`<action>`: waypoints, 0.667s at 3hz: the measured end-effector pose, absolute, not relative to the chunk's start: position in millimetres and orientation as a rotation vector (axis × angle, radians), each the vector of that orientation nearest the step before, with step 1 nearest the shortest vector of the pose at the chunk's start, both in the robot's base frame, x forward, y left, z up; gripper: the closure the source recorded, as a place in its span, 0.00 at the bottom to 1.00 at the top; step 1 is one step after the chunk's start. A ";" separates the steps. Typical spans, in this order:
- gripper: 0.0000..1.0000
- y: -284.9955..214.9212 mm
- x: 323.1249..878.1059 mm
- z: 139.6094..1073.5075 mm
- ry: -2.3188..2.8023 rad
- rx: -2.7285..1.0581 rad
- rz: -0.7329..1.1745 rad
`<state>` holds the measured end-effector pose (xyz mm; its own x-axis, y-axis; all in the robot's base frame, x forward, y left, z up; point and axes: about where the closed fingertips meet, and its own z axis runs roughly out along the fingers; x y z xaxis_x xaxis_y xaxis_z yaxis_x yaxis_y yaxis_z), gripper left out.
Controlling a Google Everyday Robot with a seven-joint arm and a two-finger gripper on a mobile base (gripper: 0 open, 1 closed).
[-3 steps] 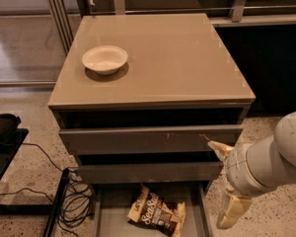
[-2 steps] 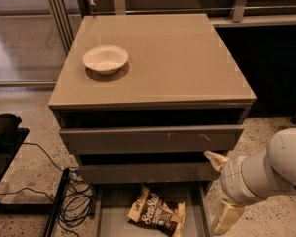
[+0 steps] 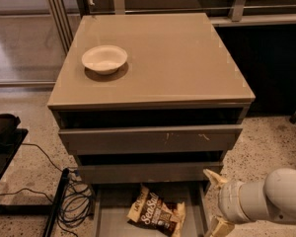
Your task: Pick brown chip bag from bottom drawer and place on counter
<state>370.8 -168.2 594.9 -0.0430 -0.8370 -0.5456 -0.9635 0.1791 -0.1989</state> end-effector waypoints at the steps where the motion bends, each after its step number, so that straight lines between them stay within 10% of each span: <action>1: 0.00 -171.5 369.6 543.7 1.937 -1.667 0.334; 2: 0.00 -164.4 372.1 491.8 2.005 -1.670 0.390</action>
Offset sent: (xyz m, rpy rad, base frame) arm 0.0073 0.0086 -0.1608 -0.0098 0.1974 -0.0616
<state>372.1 -164.4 491.8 -0.1244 -0.8310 -0.5422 -0.9736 0.2076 -0.0948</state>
